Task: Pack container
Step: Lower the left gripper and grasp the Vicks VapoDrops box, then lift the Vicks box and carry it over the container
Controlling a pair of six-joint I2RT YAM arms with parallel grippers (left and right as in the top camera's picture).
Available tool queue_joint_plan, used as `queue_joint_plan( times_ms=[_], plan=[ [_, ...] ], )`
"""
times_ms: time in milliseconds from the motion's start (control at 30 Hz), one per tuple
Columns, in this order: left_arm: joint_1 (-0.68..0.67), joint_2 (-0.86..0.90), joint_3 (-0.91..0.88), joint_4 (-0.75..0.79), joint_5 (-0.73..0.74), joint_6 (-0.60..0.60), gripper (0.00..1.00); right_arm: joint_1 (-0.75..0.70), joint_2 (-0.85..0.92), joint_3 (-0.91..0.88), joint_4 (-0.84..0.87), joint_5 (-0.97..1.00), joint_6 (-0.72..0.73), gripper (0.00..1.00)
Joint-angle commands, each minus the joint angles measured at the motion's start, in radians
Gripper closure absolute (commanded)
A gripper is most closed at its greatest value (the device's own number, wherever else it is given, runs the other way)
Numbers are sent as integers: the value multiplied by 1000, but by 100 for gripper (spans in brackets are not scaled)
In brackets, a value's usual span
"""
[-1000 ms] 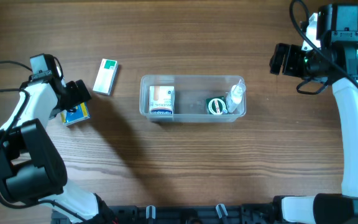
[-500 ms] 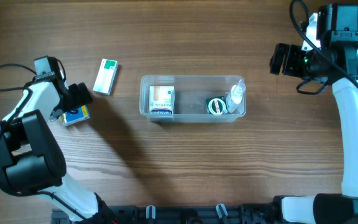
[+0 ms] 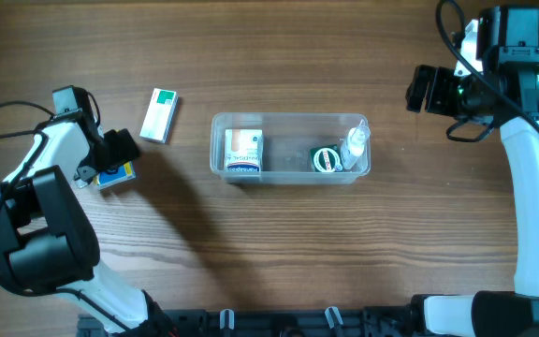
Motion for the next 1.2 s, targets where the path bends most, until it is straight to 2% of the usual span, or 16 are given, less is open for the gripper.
queue_joint_plan(
  times_ms=[0, 200, 400, 533, 700, 800, 933, 1167],
  plan=[
    [5, 24, -15, -18, 17, -18, 5, 0, -7, 16, 2, 2, 4, 0],
    [5, 24, -15, -15, 17, -17, 22, 0, -7, 16, 3, 2, 4, 0],
    [5, 22, -14, -14, 17, -17, 23, 0, -7, 16, 3, 2, 4, 0],
    [5, 9, 8, -37, 18, -19, 20, 0, -8, 16, 2, 2, 4, 0],
    [5, -52, 46, -93, 18, -71, 18, 0, -7, 16, 2, 2, 3, 0],
    [3, -101, 55, -102, 18, -71, 22, 0, -7, 16, 2, 2, 4, 0],
    [3, -167, 55, -106, 26, -71, 22, 0, -8, 16, 3, 2, 4, 0],
    [-18, -295, 55, -121, 122, -74, 27, 0, -8, 16, 2, 2, 4, 0]
  ],
)
